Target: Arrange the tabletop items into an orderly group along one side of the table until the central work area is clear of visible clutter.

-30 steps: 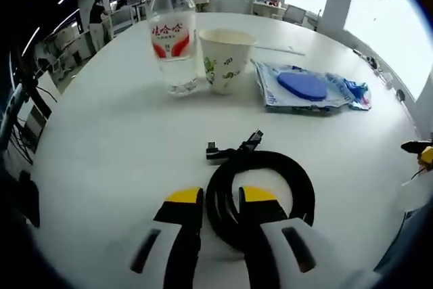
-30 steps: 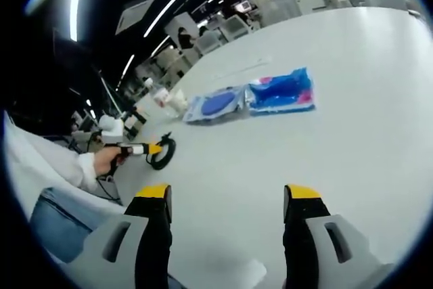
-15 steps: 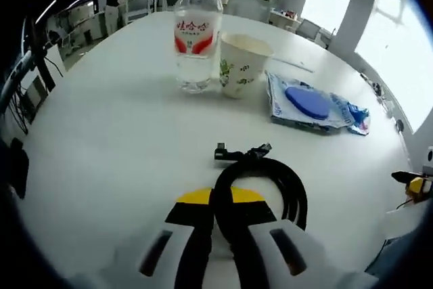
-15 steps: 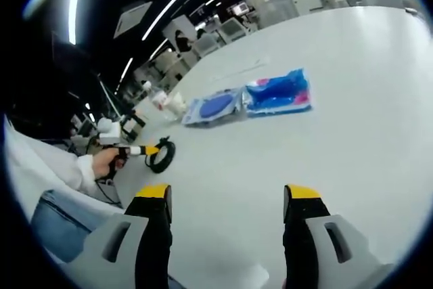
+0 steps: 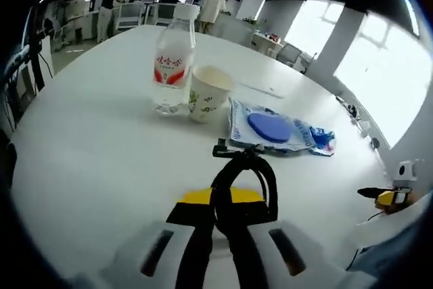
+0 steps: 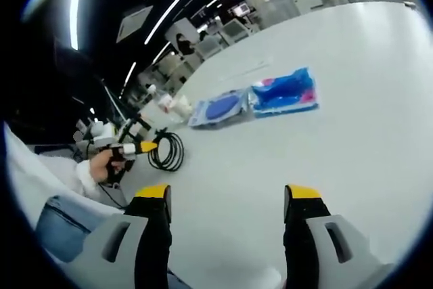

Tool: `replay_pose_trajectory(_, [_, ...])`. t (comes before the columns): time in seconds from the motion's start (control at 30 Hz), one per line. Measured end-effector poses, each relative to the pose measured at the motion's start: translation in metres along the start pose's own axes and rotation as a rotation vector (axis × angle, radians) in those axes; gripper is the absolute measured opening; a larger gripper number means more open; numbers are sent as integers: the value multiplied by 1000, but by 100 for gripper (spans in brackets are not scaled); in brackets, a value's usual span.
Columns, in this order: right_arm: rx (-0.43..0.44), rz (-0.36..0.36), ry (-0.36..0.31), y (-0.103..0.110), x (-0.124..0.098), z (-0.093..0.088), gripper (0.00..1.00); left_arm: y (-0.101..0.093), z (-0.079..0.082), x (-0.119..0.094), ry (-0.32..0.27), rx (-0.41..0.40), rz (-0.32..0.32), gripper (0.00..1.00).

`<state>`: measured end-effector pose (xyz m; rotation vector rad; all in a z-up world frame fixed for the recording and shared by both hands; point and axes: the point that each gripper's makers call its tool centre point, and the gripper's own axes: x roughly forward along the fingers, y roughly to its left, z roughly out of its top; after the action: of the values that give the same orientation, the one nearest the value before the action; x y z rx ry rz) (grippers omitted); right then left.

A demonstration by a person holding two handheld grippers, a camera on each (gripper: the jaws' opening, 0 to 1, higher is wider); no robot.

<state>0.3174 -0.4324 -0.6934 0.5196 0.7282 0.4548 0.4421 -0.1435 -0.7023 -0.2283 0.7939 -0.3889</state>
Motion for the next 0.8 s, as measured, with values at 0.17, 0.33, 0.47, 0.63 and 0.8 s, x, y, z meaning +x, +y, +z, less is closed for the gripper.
replay_pose_trajectory(0.17, [-13, 57, 32, 19, 11, 1, 70, -33, 8, -6, -44, -9, -86, 3])
replay_pose_trajectory(0.33, [-30, 127, 42, 39, 24, 11, 73, -61, 11, -12, -57, 11, -160, 3])
replay_pose_trajectory(0.47, [-25, 182, 44, 59, 36, 18, 75, -75, 13, -15, -62, 20, -200, 3])
replay_pose_trajectory(0.63, [-66, 234, 80, 78, 50, 18, 77, -99, 15, -19, -58, 34, -271, 3])
replay_pose_trajectory(0.8, [-58, 265, 96, 86, 58, 17, 77, -115, 16, -22, -53, 46, -308, 4])
